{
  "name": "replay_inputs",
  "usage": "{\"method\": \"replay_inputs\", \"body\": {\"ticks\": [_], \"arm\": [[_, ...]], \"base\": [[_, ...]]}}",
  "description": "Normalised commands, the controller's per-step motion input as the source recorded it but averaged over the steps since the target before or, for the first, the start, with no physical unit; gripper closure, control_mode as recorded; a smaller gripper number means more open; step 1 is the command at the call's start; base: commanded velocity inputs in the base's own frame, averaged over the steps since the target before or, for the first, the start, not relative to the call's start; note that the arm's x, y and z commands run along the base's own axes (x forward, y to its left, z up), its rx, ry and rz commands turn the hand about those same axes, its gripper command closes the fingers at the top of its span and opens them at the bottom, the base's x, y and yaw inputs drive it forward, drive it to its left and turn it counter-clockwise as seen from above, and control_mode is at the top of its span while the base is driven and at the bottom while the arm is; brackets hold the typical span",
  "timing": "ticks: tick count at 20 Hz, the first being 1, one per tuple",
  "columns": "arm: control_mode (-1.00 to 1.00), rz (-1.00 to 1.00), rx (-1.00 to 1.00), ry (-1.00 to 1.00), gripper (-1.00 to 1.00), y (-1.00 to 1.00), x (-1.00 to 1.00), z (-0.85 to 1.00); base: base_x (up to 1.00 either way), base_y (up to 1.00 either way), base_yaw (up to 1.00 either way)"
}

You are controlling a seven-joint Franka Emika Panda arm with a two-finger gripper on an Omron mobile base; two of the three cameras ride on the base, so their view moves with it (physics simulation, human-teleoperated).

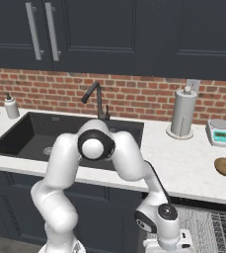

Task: Pick up the cup and bowl from the counter, place them in the dishwasher, and close the dishwasher door.

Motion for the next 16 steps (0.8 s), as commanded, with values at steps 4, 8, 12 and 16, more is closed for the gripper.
{"method": "replay_inputs", "body": {"ticks": [4,8,12,16], "arm": [[-1.0,-0.08,0.0,0.01,1.0,-0.02,0.71,-0.61],[-1.0,-0.07,0.0,0.0,1.0,-0.02,0.48,-0.75],[-1.0,-0.02,0.03,0.0,1.0,-0.22,0.36,-0.56],[-1.0,0.0,0.06,-0.07,1.0,-0.28,0.2,-0.47]], "base": [[0.0,0.0,0.0],[0.0,0.0,0.0],[0.0,0.0,0.0],[0.0,0.0,0.0]]}}
